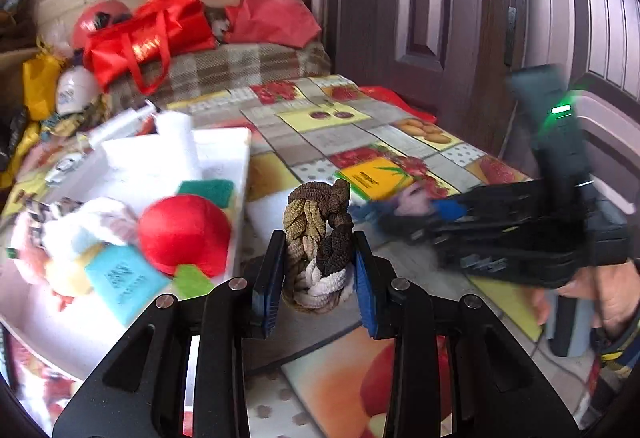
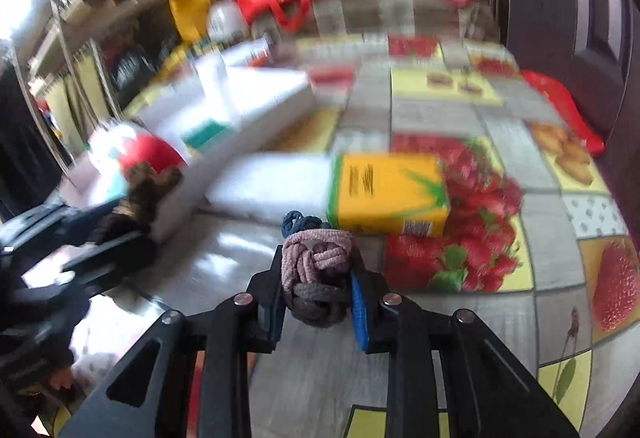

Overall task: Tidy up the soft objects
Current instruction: 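Grasp the braided rope toy with the left tool while the right tool grasps the knotted rope ball, then carry the braided rope toy and knotted rope ball over the white box with both tools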

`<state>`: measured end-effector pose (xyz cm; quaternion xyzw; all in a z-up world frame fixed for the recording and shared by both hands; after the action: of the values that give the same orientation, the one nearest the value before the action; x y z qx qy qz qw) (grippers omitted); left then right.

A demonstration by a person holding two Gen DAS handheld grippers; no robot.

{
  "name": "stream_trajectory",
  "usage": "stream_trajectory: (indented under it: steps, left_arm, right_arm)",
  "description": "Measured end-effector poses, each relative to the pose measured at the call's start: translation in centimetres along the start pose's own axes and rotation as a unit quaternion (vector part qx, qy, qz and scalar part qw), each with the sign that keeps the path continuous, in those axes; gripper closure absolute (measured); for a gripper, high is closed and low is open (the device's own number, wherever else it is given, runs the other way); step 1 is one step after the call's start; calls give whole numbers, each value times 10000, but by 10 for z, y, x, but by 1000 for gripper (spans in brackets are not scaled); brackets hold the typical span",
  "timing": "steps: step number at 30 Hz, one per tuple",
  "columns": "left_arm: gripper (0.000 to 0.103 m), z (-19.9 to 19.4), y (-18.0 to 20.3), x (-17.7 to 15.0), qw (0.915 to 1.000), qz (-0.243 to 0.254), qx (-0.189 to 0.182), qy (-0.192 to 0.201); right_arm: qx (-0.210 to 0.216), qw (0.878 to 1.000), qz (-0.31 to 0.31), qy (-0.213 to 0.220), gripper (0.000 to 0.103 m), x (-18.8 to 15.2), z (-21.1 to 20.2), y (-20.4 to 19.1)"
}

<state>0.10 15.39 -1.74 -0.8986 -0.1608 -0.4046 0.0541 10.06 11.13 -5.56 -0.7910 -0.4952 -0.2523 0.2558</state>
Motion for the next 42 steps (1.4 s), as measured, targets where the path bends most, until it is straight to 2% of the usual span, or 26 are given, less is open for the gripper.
stream_trajectory:
  steps: [5,9,15,28,34,42]
  left_arm:
    - [72,-18,-15,1,9983,48,431,398]
    - [72,-29,-32,1,9961,-60,620,622]
    - [71,-40,-55,-1,9927,-89,923,776]
    - [71,-53,-120,-6,9844,-561,1371,951]
    - [71,-57,-135,-10,9827,-769,1377,965]
    - [71,-58,-132,-9,9828,-743,1368,990]
  right_arm:
    - [-101,9911,30,1326,76,8,-52,0]
    - [-206,9845,61,1742,76,12,-66,-8]
    - [-131,9840,-43,1774,76,20,-63,-24]
    - [-122,9835,-288,1781,76,22,-54,-54]
    - [-93,9839,-419,1738,76,23,-48,-69]
    - [-85,9844,-595,1655,76,24,-41,-83]
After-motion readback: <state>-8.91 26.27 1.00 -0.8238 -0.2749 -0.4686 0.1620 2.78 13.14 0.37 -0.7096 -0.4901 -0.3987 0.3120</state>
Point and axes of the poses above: each gripper's, at about its wrist camera, not at the fingertips, and z roughly the way its jaws point, y to its right, x to its top, the point moved 10 cm from there along z, roughly the way its jaws point, and after that the axes turned 10 degrees about -y, right-handed, at the moved point
